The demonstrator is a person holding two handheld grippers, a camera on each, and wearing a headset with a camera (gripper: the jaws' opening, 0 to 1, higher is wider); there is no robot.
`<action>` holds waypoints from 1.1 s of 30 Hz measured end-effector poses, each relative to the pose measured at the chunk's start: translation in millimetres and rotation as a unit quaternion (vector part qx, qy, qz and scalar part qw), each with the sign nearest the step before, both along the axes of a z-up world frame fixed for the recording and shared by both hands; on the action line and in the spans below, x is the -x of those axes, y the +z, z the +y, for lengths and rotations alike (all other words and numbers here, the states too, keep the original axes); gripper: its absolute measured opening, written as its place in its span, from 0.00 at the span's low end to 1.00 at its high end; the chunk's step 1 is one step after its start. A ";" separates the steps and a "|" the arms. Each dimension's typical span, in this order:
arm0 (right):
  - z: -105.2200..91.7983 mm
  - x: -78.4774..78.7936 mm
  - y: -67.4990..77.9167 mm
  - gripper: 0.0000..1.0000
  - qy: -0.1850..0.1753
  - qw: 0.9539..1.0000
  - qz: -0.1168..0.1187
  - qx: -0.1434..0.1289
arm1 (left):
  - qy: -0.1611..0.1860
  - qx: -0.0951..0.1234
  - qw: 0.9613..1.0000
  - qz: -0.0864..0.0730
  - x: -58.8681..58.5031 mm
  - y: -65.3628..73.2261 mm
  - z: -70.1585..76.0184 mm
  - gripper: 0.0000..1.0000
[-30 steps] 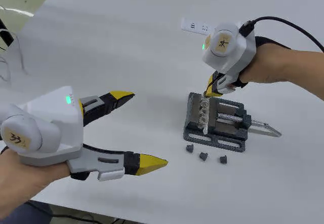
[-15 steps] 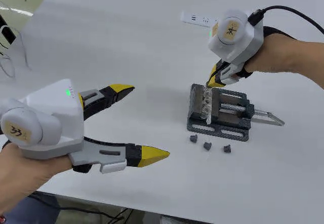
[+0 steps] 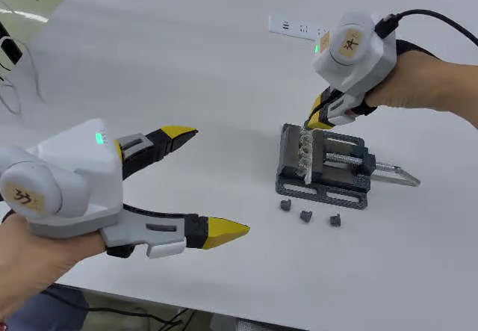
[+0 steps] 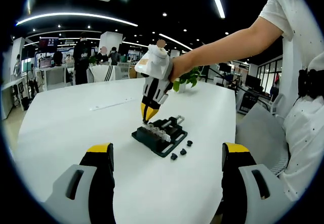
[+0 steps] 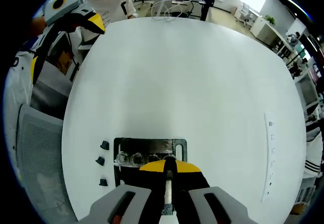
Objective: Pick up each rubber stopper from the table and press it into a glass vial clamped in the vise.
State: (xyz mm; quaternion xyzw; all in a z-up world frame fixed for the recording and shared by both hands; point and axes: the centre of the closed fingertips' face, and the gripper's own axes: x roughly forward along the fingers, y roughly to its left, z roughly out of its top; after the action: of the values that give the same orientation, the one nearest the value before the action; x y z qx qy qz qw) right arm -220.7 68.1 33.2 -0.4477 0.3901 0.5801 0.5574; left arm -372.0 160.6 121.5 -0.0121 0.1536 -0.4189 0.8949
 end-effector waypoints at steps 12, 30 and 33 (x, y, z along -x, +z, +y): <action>-0.9 0.3 4.8 0.02 -0.017 1.000 0.002 -0.019 | -0.008 -0.001 1.000 -0.001 -1.3 -0.1 -0.9 0.87; -10.5 9.1 32.9 0.13 -0.062 0.994 -0.021 -0.089 | -0.022 -0.010 1.000 -0.005 -1.0 3.4 -6.8 0.88; -12.9 13.1 38.7 0.14 -0.071 0.992 -0.026 -0.103 | -0.025 -0.012 1.000 -0.007 -1.9 4.3 -8.4 0.87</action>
State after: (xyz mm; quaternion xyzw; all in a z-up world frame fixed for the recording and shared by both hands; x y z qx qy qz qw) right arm -233.7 55.2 71.9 -0.3740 0.3441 0.5643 0.6505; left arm -370.1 152.2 125.8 0.0057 0.1525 -0.4390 0.8854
